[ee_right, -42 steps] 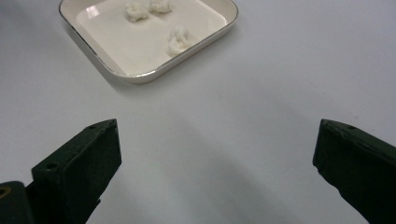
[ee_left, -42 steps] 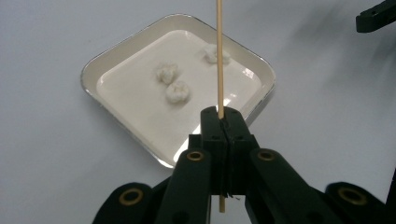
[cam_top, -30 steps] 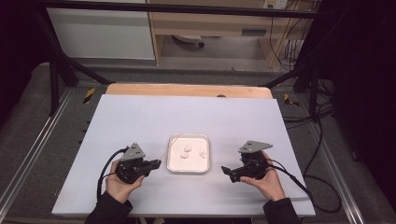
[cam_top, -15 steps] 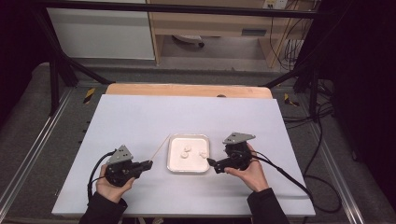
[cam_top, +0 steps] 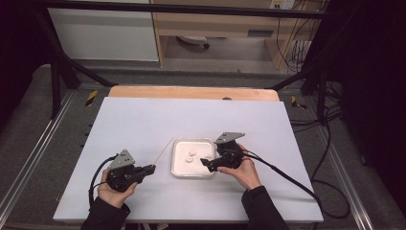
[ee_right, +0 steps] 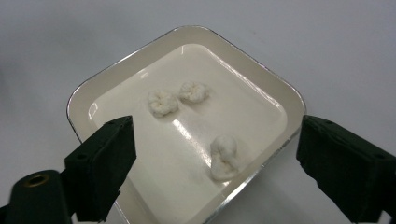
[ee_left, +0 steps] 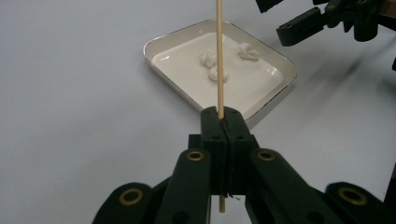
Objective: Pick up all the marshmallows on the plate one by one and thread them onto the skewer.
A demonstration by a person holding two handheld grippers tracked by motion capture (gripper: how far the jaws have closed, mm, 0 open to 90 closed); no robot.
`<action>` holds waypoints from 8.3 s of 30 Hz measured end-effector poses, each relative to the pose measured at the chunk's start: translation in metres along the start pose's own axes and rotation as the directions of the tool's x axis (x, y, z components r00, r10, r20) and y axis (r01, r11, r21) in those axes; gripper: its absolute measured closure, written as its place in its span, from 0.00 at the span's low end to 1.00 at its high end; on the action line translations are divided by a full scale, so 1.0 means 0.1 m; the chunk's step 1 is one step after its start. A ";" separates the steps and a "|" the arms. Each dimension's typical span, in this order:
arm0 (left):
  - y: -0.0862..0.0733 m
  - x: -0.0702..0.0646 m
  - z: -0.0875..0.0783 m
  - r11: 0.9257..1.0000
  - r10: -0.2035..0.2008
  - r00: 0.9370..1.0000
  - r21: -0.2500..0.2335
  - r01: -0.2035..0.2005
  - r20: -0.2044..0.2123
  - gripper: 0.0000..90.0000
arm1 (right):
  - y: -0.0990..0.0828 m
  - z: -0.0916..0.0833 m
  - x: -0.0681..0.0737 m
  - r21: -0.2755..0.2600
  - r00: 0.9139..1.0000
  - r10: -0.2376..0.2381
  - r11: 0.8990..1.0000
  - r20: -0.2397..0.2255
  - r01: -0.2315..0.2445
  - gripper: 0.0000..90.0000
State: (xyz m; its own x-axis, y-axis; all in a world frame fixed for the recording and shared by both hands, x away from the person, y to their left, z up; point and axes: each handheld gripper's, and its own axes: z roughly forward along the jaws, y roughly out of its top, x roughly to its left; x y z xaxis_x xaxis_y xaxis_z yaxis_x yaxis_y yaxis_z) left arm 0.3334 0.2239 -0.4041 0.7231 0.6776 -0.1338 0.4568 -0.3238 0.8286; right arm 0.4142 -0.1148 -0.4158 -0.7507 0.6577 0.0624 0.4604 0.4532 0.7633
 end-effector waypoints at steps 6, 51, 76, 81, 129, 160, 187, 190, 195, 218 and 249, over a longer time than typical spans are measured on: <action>0.00 -0.01 0.01 1.000 0.002 1.000 0.002 -0.002 0.004 0.99 | -0.01 0.17 -0.06 0.079 1.000 -0.022 0.997 -0.006 0.023 0.35; 0.02 -0.16 0.08 0.999 0.033 0.999 -0.007 -0.032 0.038 0.99 | 0.10 -0.30 0.08 -0.092 0.994 -0.011 0.996 -0.108 0.001 0.84; 0.11 -0.59 0.25 0.990 0.139 0.981 -0.048 -0.134 0.136 0.99 | 0.25 -0.85 0.10 -0.340 0.954 0.048 0.928 -0.296 -0.152 0.85; 0.12 -0.60 0.25 0.988 0.148 0.979 -0.054 -0.141 0.140 0.99 | 0.25 -0.81 0.12 -0.340 0.942 0.053 0.925 -0.331 -0.172 0.85; 0.06 -0.69 0.21 0.971 0.178 0.980 -0.177 -0.160 0.087 0.99 | 0.19 -0.62 0.30 -0.367 0.838 0.075 0.875 -0.541 -0.315 0.91; 0.14 -0.74 0.39 0.975 0.150 0.983 -0.180 -0.129 0.106 0.99 | 0.06 -0.34 0.48 -0.236 0.839 0.083 0.941 -0.538 -0.244 0.88; 0.03 -0.41 0.15 0.986 0.066 0.997 -0.159 -0.058 0.045 0.99 | -0.09 -0.45 0.15 -0.185 0.989 0.064 0.979 -0.131 -0.088 0.05; 0.01 -0.37 0.13 0.987 0.054 0.998 -0.153 -0.048 0.038 0.99 | -0.12 -0.39 0.13 -0.143 0.996 0.043 0.988 -0.074 -0.053 0.04; -0.01 -0.31 0.10 0.989 0.042 0.999 -0.144 -0.038 0.027 0.99 | -0.12 -0.28 0.11 -0.121 0.999 0.040 0.992 -0.035 -0.044 0.04; -0.06 -0.22 0.12 0.992 0.016 1.000 -0.122 -0.013 0.027 0.98 | 0.18 0.51 0.04 -0.012 0.999 0.042 0.999 0.025 -0.041 0.31; -0.06 -0.21 0.13 0.993 0.014 0.999 -0.117 -0.010 0.029 0.98 | 0.16 0.69 0.08 0.067 1.000 0.007 0.998 0.015 -0.008 0.77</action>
State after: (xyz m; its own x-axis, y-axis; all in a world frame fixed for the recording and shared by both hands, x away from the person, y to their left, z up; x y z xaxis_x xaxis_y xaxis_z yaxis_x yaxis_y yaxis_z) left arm 0.3220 0.2027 -0.4135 0.7440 0.6537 -0.1384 0.3857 -0.2511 0.8878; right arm 0.4484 -0.0601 -0.4474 -0.7401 0.6700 0.0578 0.4973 0.4875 0.7177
